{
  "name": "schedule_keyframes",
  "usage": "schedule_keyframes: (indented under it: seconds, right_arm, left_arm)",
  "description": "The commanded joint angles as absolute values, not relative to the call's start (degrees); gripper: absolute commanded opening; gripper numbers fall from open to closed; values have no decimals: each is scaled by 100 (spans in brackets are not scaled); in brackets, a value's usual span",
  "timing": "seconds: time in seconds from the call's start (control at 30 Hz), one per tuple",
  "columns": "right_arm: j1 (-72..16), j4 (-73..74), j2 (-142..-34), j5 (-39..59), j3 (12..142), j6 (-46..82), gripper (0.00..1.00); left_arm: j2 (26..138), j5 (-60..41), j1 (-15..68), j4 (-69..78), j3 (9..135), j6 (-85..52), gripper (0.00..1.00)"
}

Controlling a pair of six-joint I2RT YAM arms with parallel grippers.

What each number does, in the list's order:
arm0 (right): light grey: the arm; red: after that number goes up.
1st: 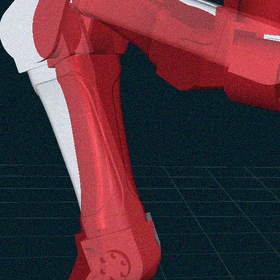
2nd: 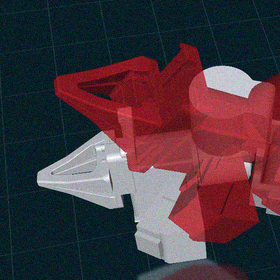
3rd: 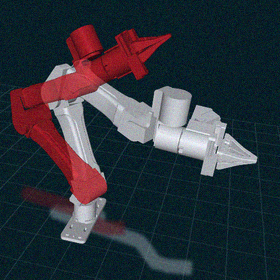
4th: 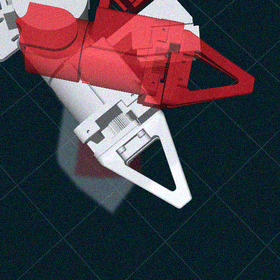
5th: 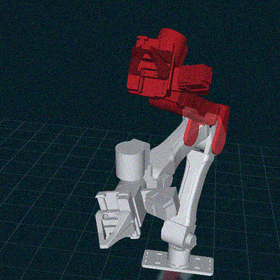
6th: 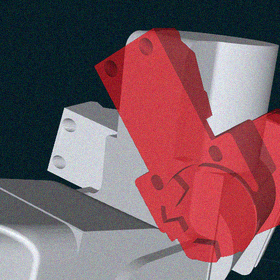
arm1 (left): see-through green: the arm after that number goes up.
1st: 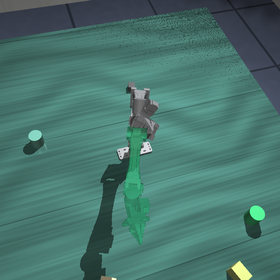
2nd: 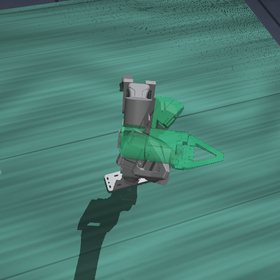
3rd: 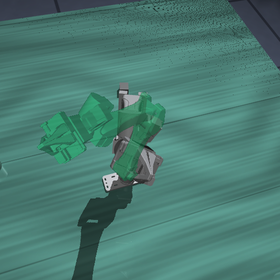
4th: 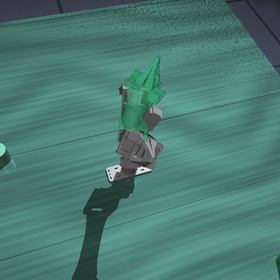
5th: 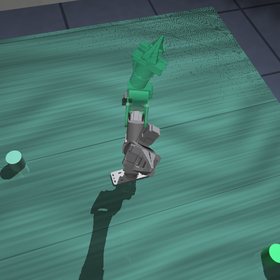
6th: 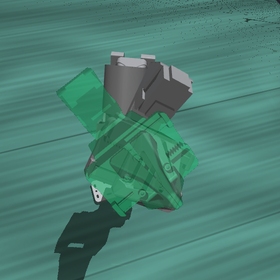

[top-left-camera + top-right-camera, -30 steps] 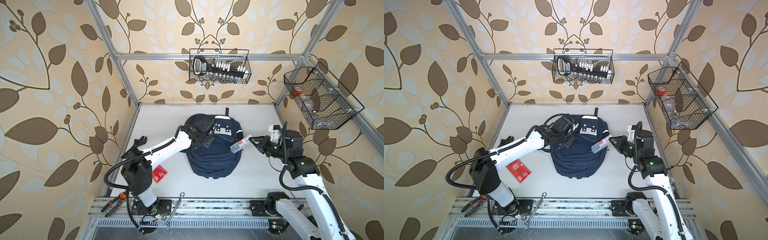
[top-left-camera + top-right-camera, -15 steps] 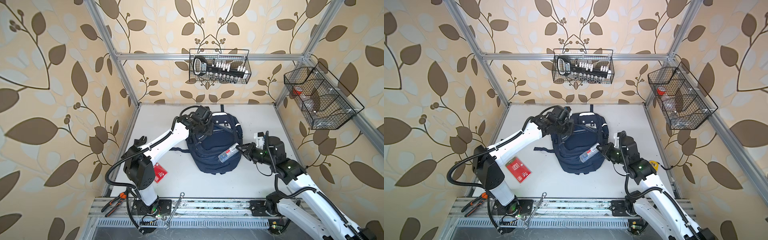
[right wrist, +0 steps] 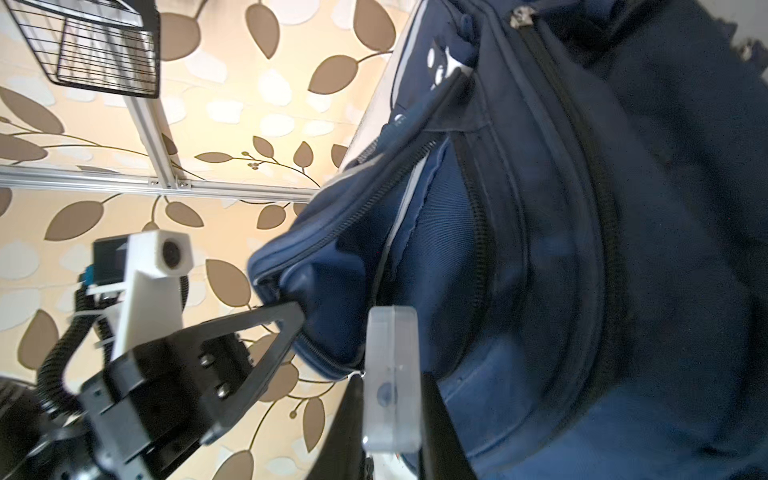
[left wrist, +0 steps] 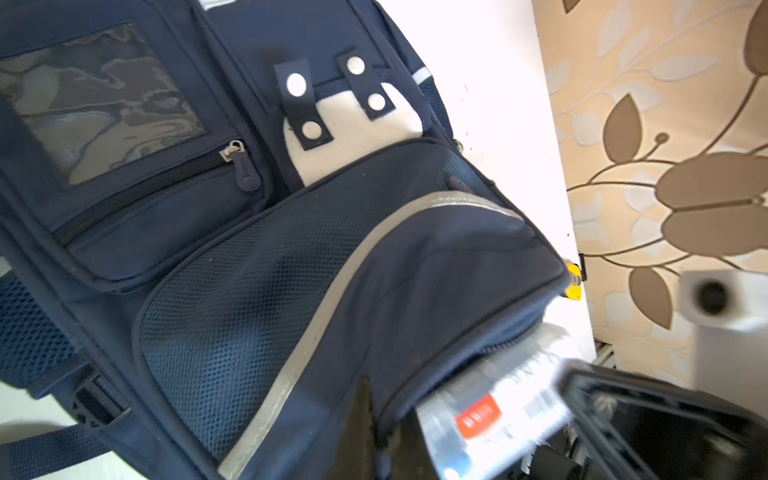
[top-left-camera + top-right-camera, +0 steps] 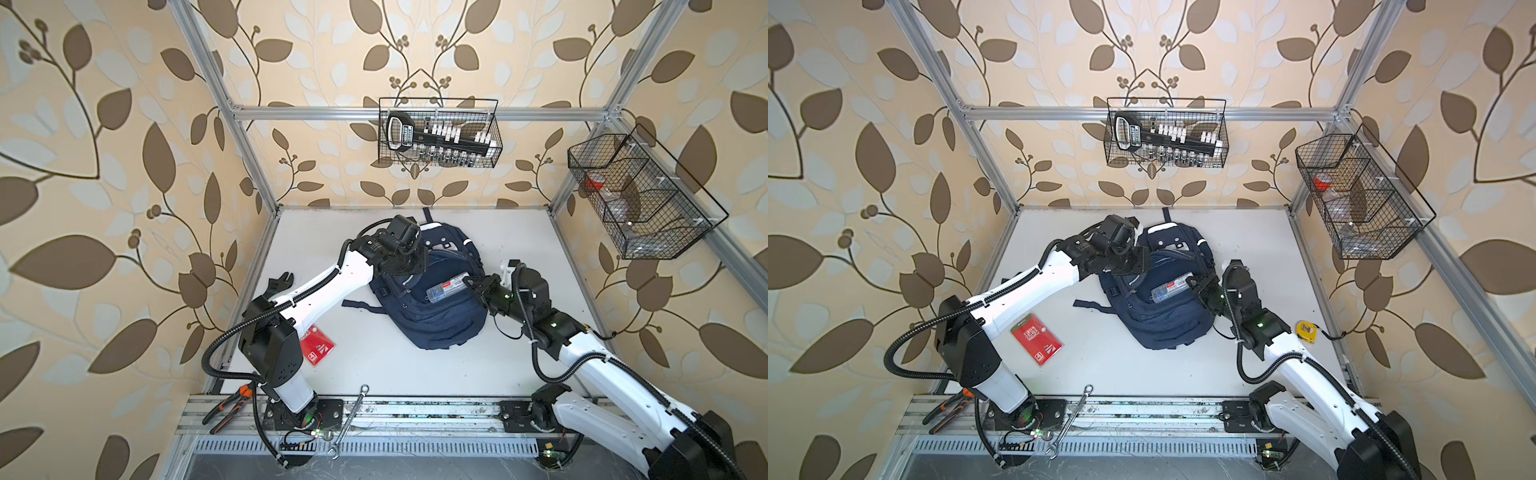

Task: Pack the student bag
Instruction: 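Push the clear box into the pocket with the right gripper while the left holds it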

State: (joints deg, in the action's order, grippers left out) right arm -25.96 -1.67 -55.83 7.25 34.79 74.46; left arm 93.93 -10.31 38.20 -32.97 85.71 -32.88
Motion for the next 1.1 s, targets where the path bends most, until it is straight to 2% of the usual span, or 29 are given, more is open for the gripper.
schedule_keyframes:
  seconds: [0.0, 0.1, 0.23, 0.27, 0.3, 0.33, 0.37, 0.4, 0.43, 0.57, 0.67, 0.8, 0.83, 0.87, 0.93, 1.0, 1.07]
  right_arm:
    - [-2793, 628, -6022, 289, 3478, 8035, 0]
    - [-2992, 690, -6553, 7, 3885, 7840, 0]
    - [-3012, 651, -7432, 142, 4461, 7810, 0]
    - [-3018, 639, -7605, 194, 4563, 7788, 6]
    - [-3022, 551, -7731, 235, 4669, 7761, 19]
    - [-3019, 380, -7823, 266, 4791, 7709, 37]
    - [-3027, 208, -7835, 251, 4872, 7606, 48]
    - [-3034, 22, -7795, 180, 4931, 7514, 58]
    - [-3049, -235, -7698, 57, 4967, 7435, 63]
    - [-3032, -967, -7048, -407, 4884, 7120, 71]
    - [-3015, -1410, -6554, -501, 4894, 6723, 72]
    - [-3051, -1666, -6148, 72, 5001, 5736, 66]
    - [-3105, -1796, -6073, 204, 5056, 5473, 65]
    - [-3217, -1949, -5997, 269, 5115, 5302, 64]
    - [-3471, -2224, -5886, 257, 5235, 4814, 63]
    - [-3747, -2377, -5809, 271, 5285, 4566, 63]
    - [-4011, -2390, -5768, 359, 5277, 4388, 64]
  left_arm:
    - [8830, -1290, 3797, -2613, 8605, -3625, 0]
    - [8824, -1317, 3797, -2592, 8554, -3647, 0]
    - [8829, -1291, 3797, -2598, 8489, -3613, 0]
    - [8831, -1253, 3803, -2628, 8473, -3597, 0]
    - [8839, -1228, 3790, -2665, 8475, -3578, 0]
    - [8854, -1206, 3791, -2709, 8465, -3554, 0]
    - [8851, -1184, 3781, -2743, 8464, -3549, 0]
    - [8853, -1162, 3780, -2767, 8448, -3542, 0]
    - [8856, -1143, 3771, -2781, 8426, -3549, 0]
    - [8851, -1131, 3718, -2796, 8325, -3580, 0]
    - [8870, -1100, 3683, -2887, 8305, -3643, 0]
    - [8906, -1002, 3572, -3275, 8271, -3853, 0]
    - [8891, -952, 3508, -3457, 8256, -3970, 12]
    - [8851, -860, 3439, -3700, 8223, -4096, 28]
    - [8651, -551, 3307, -4140, 8055, -4287, 49]
    - [8317, -119, 3171, -4564, 7722, -4496, 63]
    - [7748, 350, 2973, -5034, 7320, -4692, 73]
